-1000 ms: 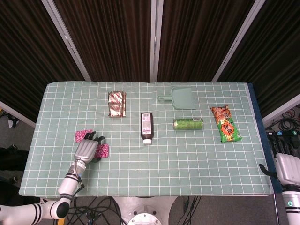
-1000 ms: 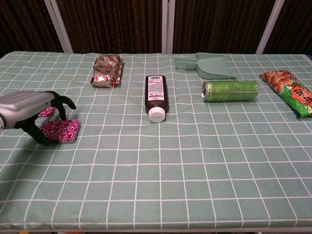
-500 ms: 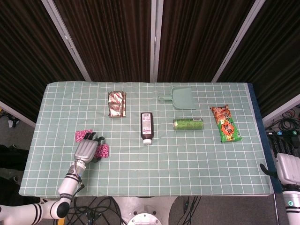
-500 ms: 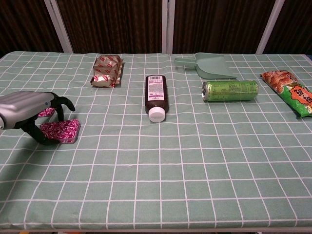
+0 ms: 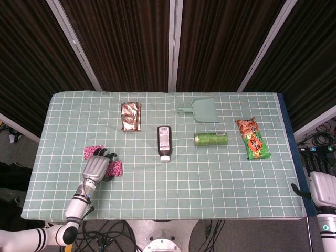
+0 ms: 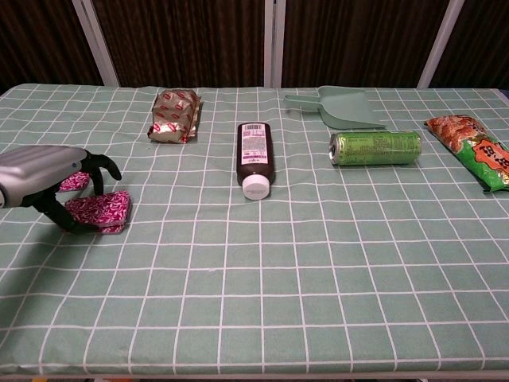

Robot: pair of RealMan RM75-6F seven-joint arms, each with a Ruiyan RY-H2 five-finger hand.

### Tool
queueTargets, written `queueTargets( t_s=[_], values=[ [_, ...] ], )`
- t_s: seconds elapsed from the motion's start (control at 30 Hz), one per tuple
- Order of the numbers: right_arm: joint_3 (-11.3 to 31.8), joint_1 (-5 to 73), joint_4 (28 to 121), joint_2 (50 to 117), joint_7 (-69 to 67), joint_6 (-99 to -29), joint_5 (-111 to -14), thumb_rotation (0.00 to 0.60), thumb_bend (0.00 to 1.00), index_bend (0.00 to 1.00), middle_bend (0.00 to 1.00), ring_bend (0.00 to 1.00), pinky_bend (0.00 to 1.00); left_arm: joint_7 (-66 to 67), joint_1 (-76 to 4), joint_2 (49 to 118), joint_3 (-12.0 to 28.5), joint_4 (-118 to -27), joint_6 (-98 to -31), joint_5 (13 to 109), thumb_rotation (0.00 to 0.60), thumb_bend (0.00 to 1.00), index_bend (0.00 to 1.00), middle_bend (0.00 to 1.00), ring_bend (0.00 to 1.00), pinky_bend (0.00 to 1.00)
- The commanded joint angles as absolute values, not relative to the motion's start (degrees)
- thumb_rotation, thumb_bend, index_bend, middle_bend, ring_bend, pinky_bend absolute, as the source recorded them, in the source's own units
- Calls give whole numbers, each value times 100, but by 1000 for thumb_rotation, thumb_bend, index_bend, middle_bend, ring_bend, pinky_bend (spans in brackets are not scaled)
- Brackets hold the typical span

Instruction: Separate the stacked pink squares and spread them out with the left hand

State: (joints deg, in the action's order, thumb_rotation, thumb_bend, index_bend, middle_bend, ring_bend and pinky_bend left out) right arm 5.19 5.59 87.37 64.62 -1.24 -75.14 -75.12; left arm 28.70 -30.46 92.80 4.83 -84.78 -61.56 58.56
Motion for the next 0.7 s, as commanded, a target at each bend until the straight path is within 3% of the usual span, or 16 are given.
queueTargets(
  t_s=[0.03, 0.37, 0.7],
  values=[
    [519, 558, 8735, 6464, -123, -7516, -7513, 600, 153, 0, 0, 0, 0, 2869, -3048, 9242, 496, -8520, -6163, 5853, 600, 239, 249, 454, 106, 95],
    [521, 558, 8710, 6479, -137, -7513, -7512, 600, 153, 0, 0, 0, 0, 2830, -2865, 8747, 456, -9038, -6411, 5852, 600, 239, 249, 464, 107, 95],
    [518, 573, 8685, 6506, -138, -7488, -7517, 600, 153, 0, 0, 0, 0, 2483, -2283, 8083, -15, -9479, -6914, 6279, 600, 241, 249, 481, 122, 95]
  ],
)
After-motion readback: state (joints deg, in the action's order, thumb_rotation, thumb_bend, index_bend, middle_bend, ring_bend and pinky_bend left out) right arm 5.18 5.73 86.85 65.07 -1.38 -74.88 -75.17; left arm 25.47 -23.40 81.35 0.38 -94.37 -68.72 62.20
